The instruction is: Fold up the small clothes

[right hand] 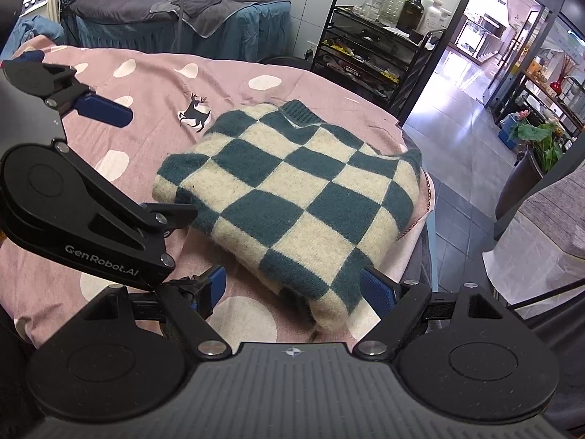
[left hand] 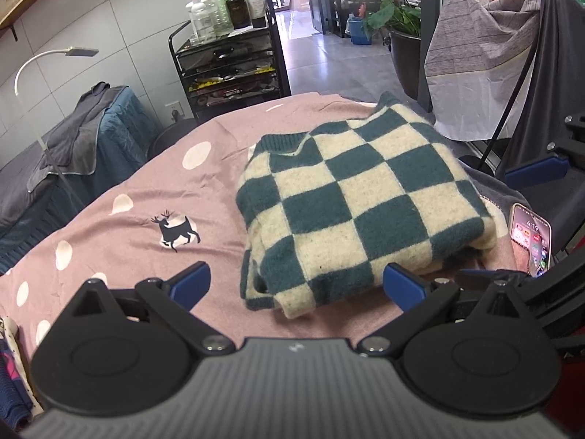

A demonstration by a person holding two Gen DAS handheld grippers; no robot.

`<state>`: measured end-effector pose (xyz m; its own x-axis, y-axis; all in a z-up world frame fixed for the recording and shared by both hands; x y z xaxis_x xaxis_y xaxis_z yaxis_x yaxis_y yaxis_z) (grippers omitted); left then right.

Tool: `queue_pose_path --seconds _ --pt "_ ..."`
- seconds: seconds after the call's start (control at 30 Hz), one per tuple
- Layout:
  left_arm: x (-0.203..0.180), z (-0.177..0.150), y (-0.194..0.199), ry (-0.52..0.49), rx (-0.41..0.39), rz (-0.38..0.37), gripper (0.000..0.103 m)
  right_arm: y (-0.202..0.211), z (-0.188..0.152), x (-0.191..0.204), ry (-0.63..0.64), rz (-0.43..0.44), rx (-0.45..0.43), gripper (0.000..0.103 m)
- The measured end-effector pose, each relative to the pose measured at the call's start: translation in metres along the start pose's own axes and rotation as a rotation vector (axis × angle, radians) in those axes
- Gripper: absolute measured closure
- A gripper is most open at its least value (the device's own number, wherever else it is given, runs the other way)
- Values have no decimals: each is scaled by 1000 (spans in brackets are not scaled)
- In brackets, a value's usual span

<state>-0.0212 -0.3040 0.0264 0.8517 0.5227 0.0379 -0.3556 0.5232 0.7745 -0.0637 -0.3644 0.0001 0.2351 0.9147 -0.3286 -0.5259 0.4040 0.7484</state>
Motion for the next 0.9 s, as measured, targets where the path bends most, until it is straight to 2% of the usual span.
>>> queue_pose_path --seconds 0.4,0.7,0.9 --pt "1 0 0 6 2 11 0 3 1 1 -2 2 -5 0" --pt "0 3 5 -20 -42 13 0 2 1 1 -2 3 -6 0" --pt "0 2 4 -11 -26 16 0 2 1 1 -1 4 -3 0"
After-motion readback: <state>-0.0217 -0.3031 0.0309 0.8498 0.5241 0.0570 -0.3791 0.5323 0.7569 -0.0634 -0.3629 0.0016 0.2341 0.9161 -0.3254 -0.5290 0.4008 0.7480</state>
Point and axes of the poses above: each gripper's, at about its wrist camera, not at the fingertips, and y roughly against the way its jaws point, x to its left, z to its top, the point moved 7 cm from there along -y, roughly the way its jaws point, and after that the axes turned 11 degrees about -z, right-handed, at the moved point
